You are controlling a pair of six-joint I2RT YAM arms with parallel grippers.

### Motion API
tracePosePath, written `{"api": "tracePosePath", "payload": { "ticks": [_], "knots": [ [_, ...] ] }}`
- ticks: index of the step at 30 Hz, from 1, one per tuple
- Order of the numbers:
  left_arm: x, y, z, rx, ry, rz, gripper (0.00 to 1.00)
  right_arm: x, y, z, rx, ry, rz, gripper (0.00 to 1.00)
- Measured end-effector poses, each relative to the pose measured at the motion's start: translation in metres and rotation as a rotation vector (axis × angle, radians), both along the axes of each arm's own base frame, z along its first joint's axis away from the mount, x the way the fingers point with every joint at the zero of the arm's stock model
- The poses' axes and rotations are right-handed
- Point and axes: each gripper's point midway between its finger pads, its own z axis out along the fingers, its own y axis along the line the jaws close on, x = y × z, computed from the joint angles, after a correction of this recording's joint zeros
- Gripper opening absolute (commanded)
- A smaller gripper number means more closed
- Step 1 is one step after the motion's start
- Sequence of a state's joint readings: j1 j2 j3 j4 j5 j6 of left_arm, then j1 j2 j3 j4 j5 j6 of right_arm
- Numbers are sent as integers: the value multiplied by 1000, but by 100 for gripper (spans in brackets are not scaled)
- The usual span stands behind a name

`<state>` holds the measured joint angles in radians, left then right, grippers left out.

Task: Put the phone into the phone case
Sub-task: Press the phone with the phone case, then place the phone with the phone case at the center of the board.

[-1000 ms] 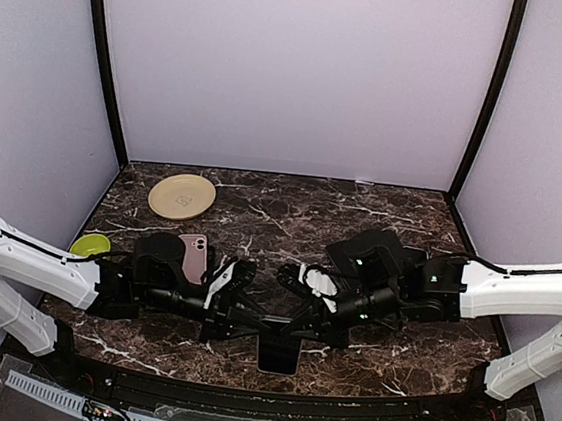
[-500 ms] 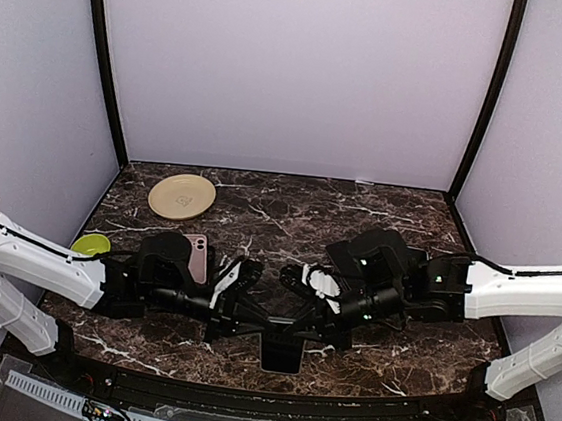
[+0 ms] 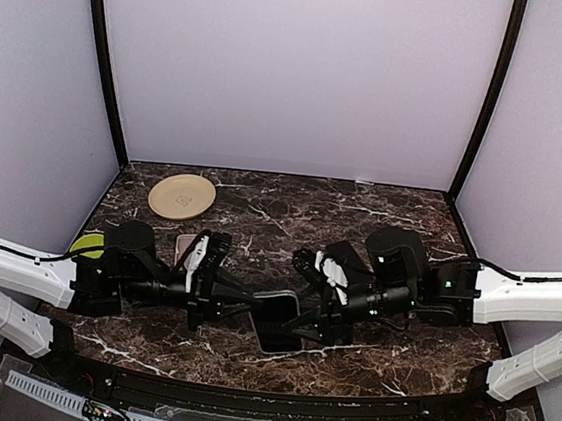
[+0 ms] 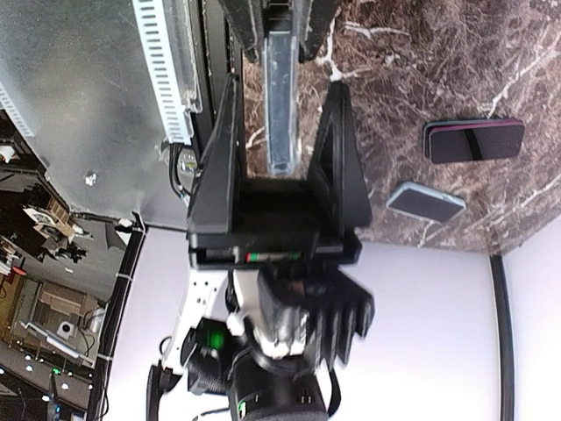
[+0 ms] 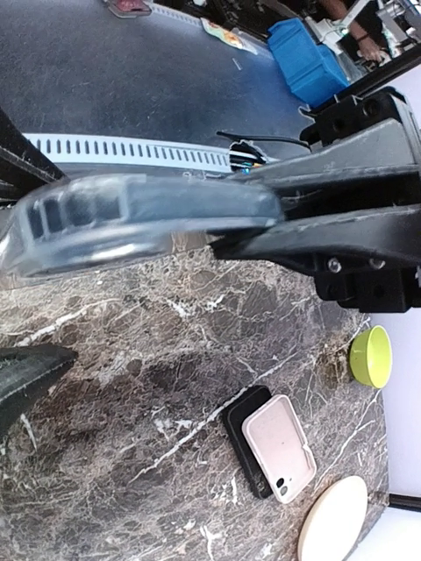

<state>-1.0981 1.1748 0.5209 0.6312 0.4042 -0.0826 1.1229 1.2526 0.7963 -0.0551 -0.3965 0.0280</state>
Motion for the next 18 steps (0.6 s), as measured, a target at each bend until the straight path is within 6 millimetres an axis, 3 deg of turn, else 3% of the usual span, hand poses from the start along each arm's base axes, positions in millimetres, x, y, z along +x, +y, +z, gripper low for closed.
{"api": "tracePosePath", "payload": {
  "ticks": [7, 8, 15, 18],
  "knots": [
    [0, 6, 21, -56, -23, 18, 0, -3, 6, 11, 52, 26, 12, 3],
    [1, 6, 21, -57, -20, 26, 0, -4, 6, 12, 55, 17, 22, 0],
    [2, 7, 21, -59, 12, 32, 1, -8, 7, 12, 61, 5, 56, 0],
    [3, 8, 21, -58, 12, 37, 15, -8, 6, 12, 60, 3, 55, 0]
  ]
}}
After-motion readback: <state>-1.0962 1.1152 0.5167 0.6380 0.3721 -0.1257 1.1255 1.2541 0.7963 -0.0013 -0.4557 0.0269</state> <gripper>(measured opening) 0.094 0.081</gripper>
